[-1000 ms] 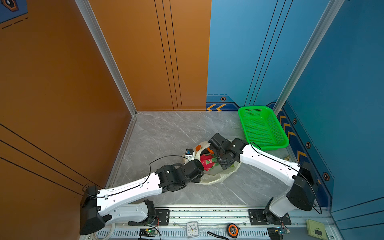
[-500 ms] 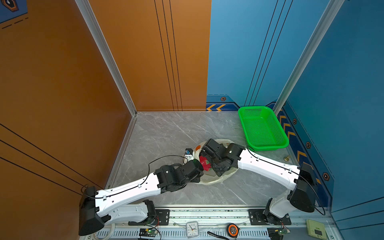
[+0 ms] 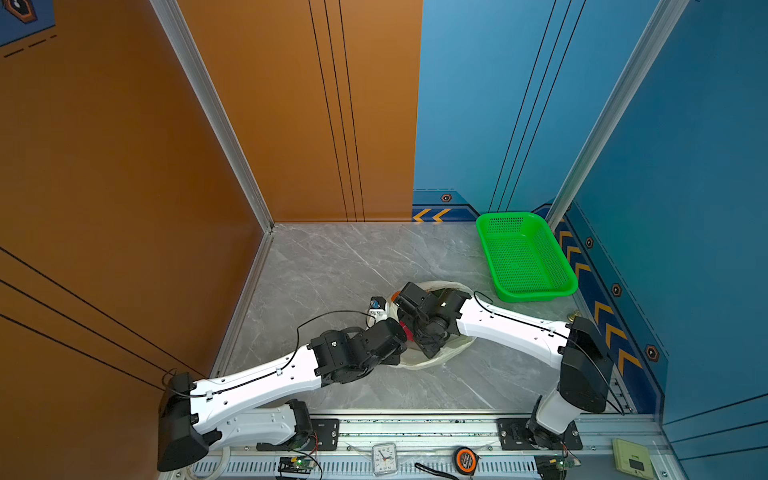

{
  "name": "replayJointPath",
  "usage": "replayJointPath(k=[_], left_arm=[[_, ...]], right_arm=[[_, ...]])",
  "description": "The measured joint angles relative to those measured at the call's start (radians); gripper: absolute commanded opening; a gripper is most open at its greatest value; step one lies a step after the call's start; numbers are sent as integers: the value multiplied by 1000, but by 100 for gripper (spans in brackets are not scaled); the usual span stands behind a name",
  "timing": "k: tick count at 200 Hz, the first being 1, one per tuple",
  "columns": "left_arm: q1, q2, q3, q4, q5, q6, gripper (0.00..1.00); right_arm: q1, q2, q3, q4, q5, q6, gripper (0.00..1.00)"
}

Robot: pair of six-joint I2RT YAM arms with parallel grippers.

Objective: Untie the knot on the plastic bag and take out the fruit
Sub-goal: 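Close the right gripper on the dragon fruit while the left holds the rim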

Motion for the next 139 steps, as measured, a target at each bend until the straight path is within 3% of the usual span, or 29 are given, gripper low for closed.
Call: replayJointPath(k=[59,139], left_arm=[[0,0,0,0,0,-3,0],[0,0,0,0,0,-3,0]], right_arm=[[-76,7,0,64,0,29,100],[-79,68,-1,146,13,126,100]])
